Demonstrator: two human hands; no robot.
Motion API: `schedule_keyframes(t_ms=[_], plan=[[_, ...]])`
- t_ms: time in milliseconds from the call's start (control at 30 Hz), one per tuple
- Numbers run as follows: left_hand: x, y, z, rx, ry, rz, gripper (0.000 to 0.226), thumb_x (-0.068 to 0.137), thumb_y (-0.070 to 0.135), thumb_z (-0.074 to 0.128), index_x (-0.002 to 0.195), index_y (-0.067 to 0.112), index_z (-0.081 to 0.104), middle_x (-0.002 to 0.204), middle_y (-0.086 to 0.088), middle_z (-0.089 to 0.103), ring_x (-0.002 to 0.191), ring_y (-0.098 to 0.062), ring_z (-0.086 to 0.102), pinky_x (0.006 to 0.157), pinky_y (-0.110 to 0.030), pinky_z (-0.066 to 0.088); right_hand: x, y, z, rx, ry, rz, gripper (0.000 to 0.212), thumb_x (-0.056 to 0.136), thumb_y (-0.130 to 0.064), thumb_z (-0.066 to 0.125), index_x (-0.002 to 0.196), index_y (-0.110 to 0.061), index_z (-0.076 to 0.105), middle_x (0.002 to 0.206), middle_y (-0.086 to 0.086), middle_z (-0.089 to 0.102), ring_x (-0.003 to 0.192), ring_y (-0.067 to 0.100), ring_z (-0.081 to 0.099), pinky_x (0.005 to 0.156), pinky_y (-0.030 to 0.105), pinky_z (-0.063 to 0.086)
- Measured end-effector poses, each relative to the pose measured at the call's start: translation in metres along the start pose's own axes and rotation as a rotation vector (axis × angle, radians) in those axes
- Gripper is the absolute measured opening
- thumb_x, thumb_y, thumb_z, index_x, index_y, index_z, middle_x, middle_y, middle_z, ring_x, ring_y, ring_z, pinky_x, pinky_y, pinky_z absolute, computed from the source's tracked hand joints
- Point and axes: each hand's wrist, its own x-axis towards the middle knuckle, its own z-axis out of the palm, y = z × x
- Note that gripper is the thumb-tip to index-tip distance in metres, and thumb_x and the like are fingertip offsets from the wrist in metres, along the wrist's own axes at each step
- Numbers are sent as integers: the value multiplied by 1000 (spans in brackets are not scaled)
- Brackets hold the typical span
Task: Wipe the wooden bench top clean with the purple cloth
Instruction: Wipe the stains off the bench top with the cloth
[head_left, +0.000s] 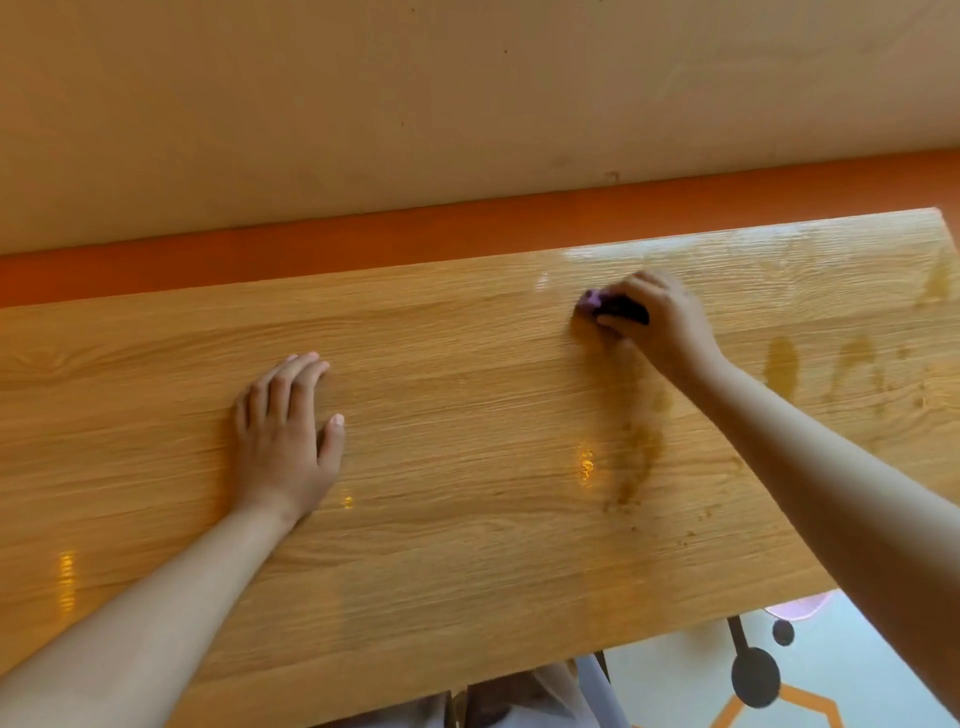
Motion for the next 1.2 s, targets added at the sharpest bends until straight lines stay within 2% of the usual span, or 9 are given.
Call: schedule_keyframes(t_ms=[133, 200, 367, 567, 700, 867, 1000, 1100, 1200], plan=[[-1, 1, -1, 31, -13, -12, 56, 84, 36, 37, 131, 7, 47, 141, -12, 45, 130, -32, 36, 105, -48, 25, -85, -16, 0, 70, -135, -173, 30, 79, -24, 70, 107, -14, 67, 102, 2, 65, 93, 18, 56, 82, 31, 49], [-2, 2, -2, 50, -9, -9, 56, 84, 36, 37, 131, 7, 47, 141, -12, 45, 130, -31, 36, 105, -47, 25, -120, -16, 3, 78, -213, -258, 33, 76, -19, 76, 107, -15, 67, 102, 1, 65, 92, 18, 56, 80, 32, 51], [0, 4, -4, 72, -15, -19, 55, 84, 34, 38, 132, 9, 45, 142, -11, 44, 131, -31, 36, 107, -47, 25, -119, -7, 2, 17, -282, -431, 37, 73, -23, 80, 107, -15, 68, 97, 0, 65, 90, 22, 56, 77, 36, 49], [-1, 5, -2, 138, -44, -1, 55, 87, 34, 34, 135, 8, 41, 143, -13, 40, 133, -33, 34, 110, -48, 25, -32, -10, 5, 25, -87, -264, 29, 80, -23, 71, 105, -8, 69, 100, 11, 59, 95, 27, 52, 80, 41, 50], [-1, 5, -4, 154, -59, 11, 56, 87, 34, 33, 136, 6, 40, 144, -14, 39, 133, -33, 33, 111, -48, 25, -21, -15, 11, 28, -28, -191, 29, 82, -22, 70, 108, -8, 67, 98, 11, 58, 95, 27, 53, 80, 39, 49], [1, 7, -8, 224, -74, 32, 57, 87, 32, 31, 134, 3, 40, 142, -17, 41, 132, -35, 36, 107, -51, 30, -100, -29, 11, 78, -85, -273, 25, 80, -24, 73, 100, -10, 70, 87, 5, 57, 83, 21, 54, 71, 30, 46], [3, 10, -6, 254, -67, 60, 55, 90, 28, 33, 134, -3, 42, 142, -21, 42, 131, -37, 35, 108, -51, 29, -179, -39, 11, 80, -179, -295, 30, 76, -18, 78, 104, -12, 69, 87, 2, 56, 81, 20, 53, 71, 30, 48], [-6, 19, -6, 119, 2, -3, 46, 91, 17, 47, 133, -1, 46, 140, -20, 45, 130, -37, 39, 109, -52, 31, -226, -43, 15, 99, -224, -308, 33, 74, -15, 79, 105, -15, 68, 87, 0, 54, 82, 17, 49, 71, 28, 48], [-37, 53, -1, -84, 92, 61, 47, 84, 20, 48, 127, 1, 53, 133, -17, 52, 122, -36, 47, 104, -49, 36, -249, -43, 19, 100, -251, -317, 36, 72, -17, 80, 106, -17, 66, 85, -1, 52, 80, 15, 45, 68, 27, 47]])
